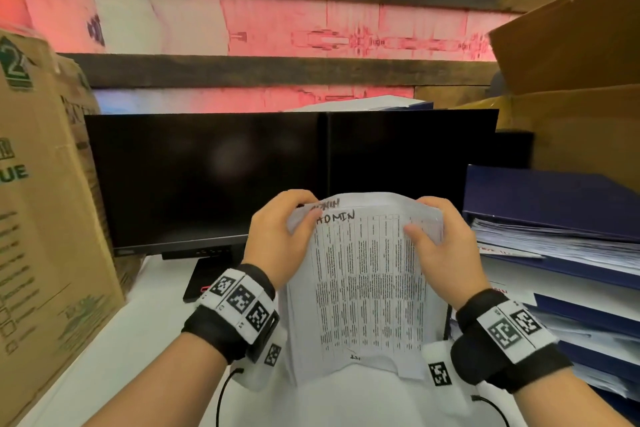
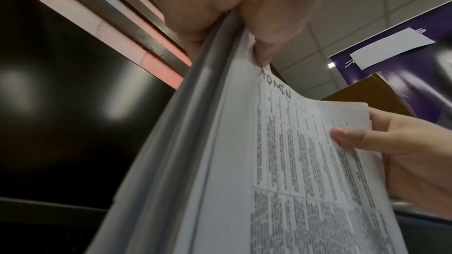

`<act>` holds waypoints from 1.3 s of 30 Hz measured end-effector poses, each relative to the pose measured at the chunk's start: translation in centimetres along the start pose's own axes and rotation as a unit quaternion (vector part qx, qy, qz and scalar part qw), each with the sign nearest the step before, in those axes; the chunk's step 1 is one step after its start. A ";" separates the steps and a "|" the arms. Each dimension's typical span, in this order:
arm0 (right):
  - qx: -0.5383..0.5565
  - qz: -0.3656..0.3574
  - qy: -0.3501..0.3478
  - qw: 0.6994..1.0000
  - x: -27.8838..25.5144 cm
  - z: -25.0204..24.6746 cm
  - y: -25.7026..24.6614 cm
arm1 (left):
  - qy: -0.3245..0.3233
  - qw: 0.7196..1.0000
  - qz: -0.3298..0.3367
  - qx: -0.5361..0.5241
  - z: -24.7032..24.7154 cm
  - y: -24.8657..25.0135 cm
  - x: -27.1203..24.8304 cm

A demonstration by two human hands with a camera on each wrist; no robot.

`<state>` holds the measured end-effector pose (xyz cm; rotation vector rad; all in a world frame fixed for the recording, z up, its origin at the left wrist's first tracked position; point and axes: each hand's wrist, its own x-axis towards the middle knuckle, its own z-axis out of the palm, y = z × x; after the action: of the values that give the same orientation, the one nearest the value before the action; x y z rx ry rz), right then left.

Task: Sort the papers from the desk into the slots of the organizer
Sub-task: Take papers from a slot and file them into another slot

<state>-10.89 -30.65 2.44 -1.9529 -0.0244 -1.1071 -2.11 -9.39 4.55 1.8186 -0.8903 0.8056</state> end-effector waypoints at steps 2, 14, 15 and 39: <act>0.044 0.005 0.000 0.999 -0.2 -0.2 0.0 | -0.006 1.000 -0.023 -0.004 -0.2 -0.1 0.1; -0.077 -0.156 0.055 0.983 0.6 0.1 1.1 | -0.085 0.994 0.035 0.067 -1.0 -1.4 0.7; -0.075 -0.158 0.058 0.983 0.6 0.0 1.0 | -0.079 0.995 0.014 0.061 -1.1 -1.5 0.8; 0.136 0.120 -0.036 0.983 -1.3 1.5 0.7 | 0.020 0.925 -0.307 -0.222 1.1 -3.9 -2.2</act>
<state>-10.41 -29.56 0.70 -1.6995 0.0191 -0.8290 0.20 -8.72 0.61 1.5290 -0.3823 0.2134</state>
